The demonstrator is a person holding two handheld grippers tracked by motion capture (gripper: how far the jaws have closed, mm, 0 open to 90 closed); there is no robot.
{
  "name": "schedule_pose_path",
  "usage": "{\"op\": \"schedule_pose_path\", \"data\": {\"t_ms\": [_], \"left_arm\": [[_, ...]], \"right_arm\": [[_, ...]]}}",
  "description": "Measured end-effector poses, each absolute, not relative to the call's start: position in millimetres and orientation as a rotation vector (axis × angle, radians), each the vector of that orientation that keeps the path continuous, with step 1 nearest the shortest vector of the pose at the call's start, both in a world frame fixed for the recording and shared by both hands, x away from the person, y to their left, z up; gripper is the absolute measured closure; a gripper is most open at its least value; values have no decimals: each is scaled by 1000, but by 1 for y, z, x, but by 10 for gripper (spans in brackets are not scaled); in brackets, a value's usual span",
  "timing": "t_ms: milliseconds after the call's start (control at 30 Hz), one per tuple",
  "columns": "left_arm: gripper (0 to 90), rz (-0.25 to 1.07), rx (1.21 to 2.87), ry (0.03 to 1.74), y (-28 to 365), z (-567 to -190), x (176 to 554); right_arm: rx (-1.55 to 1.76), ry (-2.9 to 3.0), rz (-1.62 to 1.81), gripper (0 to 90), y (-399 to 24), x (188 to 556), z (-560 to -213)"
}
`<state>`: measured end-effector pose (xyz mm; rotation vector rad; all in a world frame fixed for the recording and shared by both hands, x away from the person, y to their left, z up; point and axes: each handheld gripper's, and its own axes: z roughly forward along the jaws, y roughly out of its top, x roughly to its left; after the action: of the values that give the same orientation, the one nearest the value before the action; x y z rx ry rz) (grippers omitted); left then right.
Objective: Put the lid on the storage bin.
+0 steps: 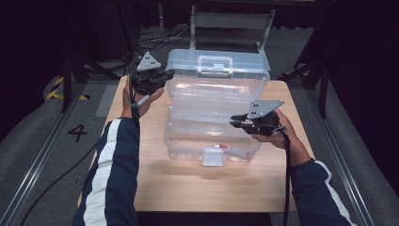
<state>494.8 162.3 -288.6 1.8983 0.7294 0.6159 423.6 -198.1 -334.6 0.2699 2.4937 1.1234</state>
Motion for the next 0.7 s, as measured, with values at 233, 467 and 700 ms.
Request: {"op": "schedule_pose_path", "data": {"t_ms": [233, 467, 700], "left_arm": [[900, 614, 1901, 722, 162, -289, 494], [900, 614, 1903, 713, 162, -289, 490], [899, 619, 1908, 699, 162, -289, 485]], "right_arm": [[259, 2492, 1107, 790, -198, 422, -335], [249, 2497, 1086, 790, -197, 421, -335], [240, 2502, 1075, 791, -196, 419, -335]]}}
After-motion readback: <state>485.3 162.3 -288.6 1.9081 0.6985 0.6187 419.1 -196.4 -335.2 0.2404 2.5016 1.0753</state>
